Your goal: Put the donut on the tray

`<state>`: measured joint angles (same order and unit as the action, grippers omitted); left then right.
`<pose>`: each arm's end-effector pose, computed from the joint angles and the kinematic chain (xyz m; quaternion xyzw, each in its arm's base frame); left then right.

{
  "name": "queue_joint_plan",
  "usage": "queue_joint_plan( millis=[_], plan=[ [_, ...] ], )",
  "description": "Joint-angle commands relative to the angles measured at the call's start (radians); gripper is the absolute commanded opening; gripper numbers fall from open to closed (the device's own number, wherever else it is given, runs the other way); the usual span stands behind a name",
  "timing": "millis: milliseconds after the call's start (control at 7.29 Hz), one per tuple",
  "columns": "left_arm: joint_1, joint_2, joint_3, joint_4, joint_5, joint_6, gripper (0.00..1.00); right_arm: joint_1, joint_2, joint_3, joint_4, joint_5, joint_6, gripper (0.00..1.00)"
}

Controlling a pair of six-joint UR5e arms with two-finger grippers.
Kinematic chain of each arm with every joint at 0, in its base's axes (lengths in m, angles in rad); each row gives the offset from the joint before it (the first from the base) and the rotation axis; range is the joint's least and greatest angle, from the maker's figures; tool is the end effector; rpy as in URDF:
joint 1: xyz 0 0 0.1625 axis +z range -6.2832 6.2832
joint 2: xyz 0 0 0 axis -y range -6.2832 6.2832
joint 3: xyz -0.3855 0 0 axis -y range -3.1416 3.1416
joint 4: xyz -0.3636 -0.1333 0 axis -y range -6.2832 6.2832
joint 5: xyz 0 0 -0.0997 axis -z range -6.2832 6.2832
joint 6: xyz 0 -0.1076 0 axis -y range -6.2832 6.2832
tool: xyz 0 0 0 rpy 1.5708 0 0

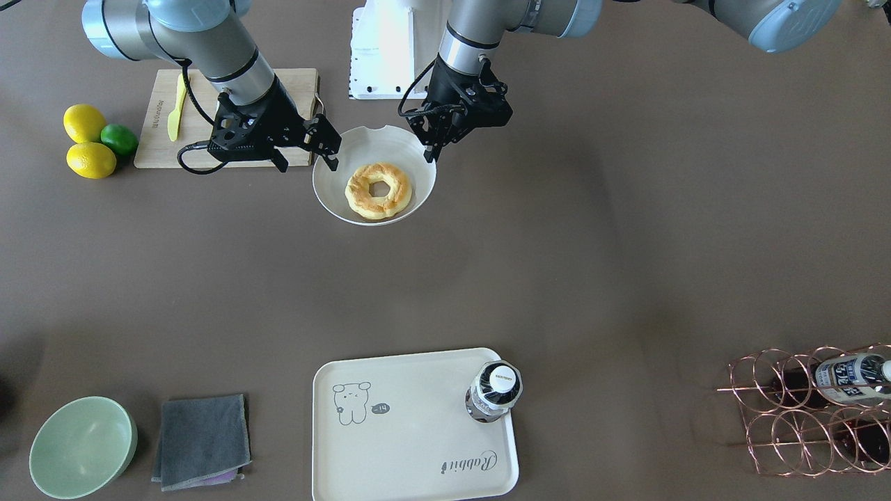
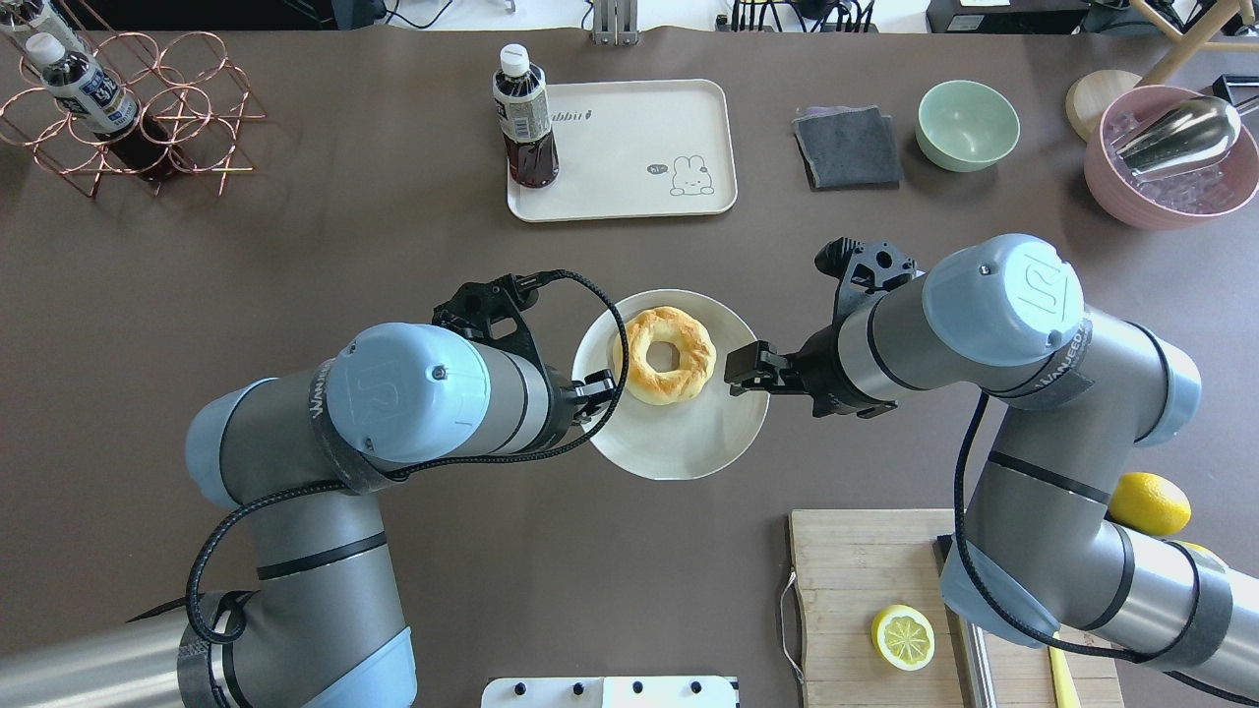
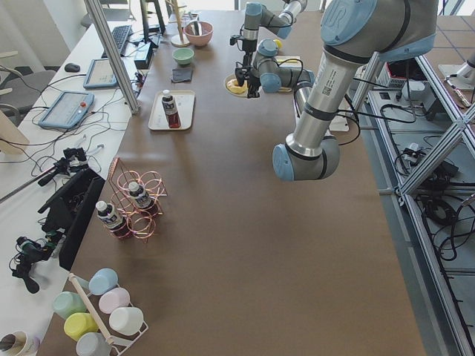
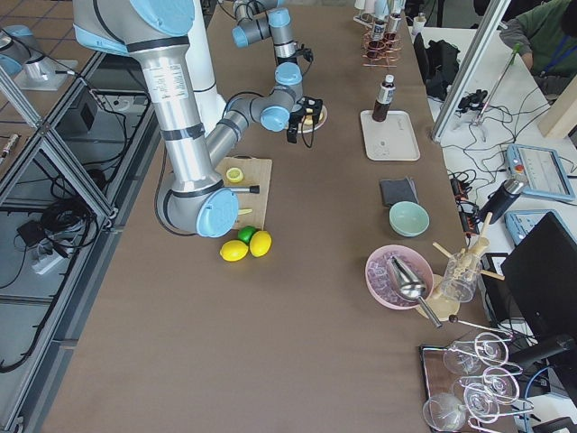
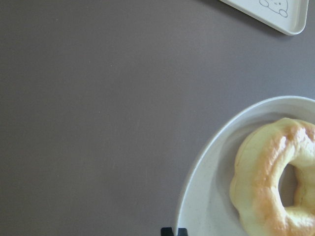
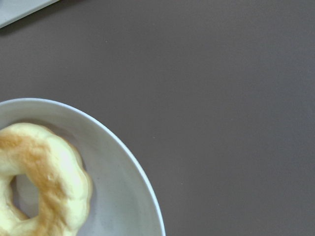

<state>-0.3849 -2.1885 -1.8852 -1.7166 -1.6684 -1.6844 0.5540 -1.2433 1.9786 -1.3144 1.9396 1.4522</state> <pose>0.4929 -0.3322 0.1477 0.0278 0.5136 -0.1872 0.8369 -0.4029 -0.3604 0.2551 0.0021 -0.4947 0.1016 0.8631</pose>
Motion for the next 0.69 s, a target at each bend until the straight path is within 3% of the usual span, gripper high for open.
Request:
queue_joint_plan(
  millis=[0,137,275,549],
  plan=[
    [0.0,0.001,0.0,0.0,0.001,0.0,0.0,-0.026,-0.013,0.02,0.003,-0.033,0.049,0.63],
    [0.0,0.003,0.0,0.0,0.003,-0.001,0.0,-0.031,-0.013,0.022,0.004,-0.034,0.075,0.42],
    [0.0,0.003,-0.002,0.0,0.003,-0.001,0.0,-0.032,-0.013,0.022,0.004,-0.036,0.076,0.37],
    [0.0,0.006,-0.011,0.0,0.003,-0.001,0.0,-0.035,-0.013,0.02,0.006,-0.037,0.077,0.35]
  ],
)
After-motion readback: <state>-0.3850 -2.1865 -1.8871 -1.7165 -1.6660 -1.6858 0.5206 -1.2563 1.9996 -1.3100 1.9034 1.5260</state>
